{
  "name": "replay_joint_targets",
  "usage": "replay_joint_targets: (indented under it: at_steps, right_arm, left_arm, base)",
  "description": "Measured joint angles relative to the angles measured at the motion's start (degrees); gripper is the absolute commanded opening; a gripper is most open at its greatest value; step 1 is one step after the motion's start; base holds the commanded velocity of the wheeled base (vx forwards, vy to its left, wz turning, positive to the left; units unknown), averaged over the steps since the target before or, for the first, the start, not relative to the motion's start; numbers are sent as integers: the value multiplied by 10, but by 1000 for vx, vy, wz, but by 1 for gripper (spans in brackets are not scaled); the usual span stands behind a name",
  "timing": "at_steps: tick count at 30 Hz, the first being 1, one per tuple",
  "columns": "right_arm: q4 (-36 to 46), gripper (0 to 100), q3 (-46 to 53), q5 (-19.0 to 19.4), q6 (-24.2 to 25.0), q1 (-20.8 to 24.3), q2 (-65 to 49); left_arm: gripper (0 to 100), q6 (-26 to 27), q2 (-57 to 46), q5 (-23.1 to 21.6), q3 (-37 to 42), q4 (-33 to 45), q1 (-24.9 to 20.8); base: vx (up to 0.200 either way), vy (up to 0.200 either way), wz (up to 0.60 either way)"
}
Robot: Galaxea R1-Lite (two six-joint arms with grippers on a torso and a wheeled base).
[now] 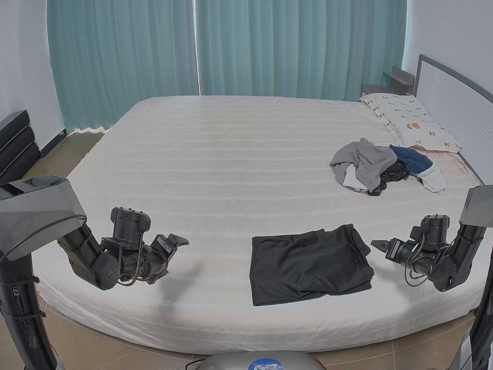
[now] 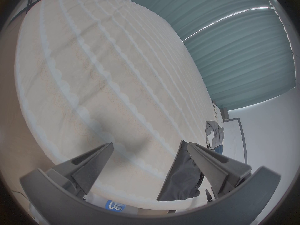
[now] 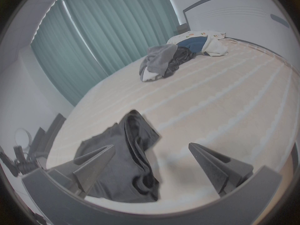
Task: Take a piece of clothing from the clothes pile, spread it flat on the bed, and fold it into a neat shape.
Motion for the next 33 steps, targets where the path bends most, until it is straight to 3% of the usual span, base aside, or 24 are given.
replay_joint_targets:
  at_steps: [12,20,21,33]
  right_arm:
    - [21,100,-155,10,124,56,86]
    - [23,100,-182,35,139,63,132]
    - [23,0,-183,35,139,63,135]
    - [21,0,-185,34,140,50,148]
  left_arm:
    - [100,3,0,1,4,-1,-1]
    - [100,4,1,9,5,-1,-3]
    - [100,4,1,10,5,-1,-4]
    - [100,4,11,23,12,-35,-9]
  base:
    - [0,0,0]
    - [0,0,0]
    - [0,0,0]
    - [0,0,0]
